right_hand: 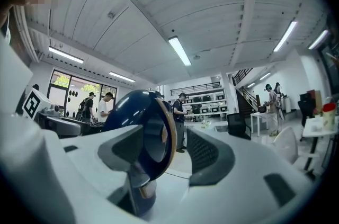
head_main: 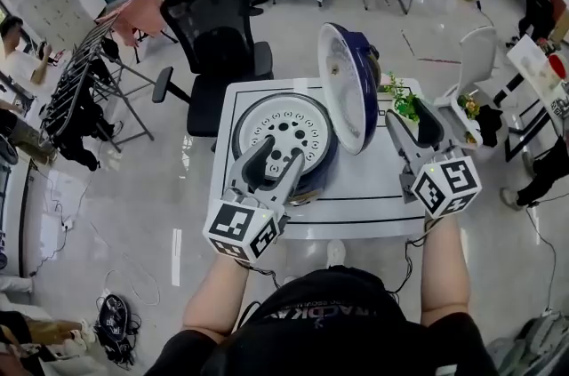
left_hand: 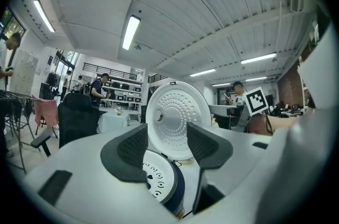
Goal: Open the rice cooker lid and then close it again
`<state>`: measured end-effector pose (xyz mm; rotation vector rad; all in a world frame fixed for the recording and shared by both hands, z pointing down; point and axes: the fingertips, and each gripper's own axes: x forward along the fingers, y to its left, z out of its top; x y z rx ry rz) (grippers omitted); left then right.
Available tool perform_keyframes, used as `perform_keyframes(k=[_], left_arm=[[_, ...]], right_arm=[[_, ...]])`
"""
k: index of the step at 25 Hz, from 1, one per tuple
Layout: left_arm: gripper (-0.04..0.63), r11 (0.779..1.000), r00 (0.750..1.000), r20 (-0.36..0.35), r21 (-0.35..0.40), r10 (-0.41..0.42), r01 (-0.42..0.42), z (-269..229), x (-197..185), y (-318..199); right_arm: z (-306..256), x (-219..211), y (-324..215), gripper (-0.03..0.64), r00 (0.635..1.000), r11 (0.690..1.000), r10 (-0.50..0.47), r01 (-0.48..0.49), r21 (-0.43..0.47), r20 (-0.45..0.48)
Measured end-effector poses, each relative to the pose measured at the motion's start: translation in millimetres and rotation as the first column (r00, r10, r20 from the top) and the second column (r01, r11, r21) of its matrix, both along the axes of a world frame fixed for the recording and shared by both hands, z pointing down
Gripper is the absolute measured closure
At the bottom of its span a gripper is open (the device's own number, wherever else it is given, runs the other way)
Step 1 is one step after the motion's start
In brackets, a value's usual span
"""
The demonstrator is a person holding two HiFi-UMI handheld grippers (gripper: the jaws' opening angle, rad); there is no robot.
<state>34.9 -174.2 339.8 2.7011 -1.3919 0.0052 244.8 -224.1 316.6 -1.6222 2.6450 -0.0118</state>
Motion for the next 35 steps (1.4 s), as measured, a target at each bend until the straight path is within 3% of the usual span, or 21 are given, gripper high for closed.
perform_keyframes(k=[24,31,35], left_arm=[[0.374,0.984,0.984,0.028,0.008,-0.177,0.176,-0.9,-7.1,-41.1],[0.374,0.978,0.977,0.021,0.005,-0.210,0.210,-3.6,-8.7,-44.1],[0.374,0.975,0.975,0.022,0.005,-0.223,0.223,-4.4,-7.5,-44.0]], right_arm=[[32.6,-31.5,-101.7,0.368,0.982,0.992,-0.129,0.125,-0.036,-0.140],[26.7,-45.1,-109.2,0.422,0.965,0.992,-0.120,0.126,0.009,-0.232],[22.3,-47.2,-111.2,0.486,0.966,0.992,-0.113,0.121,0.022,-0.231]])
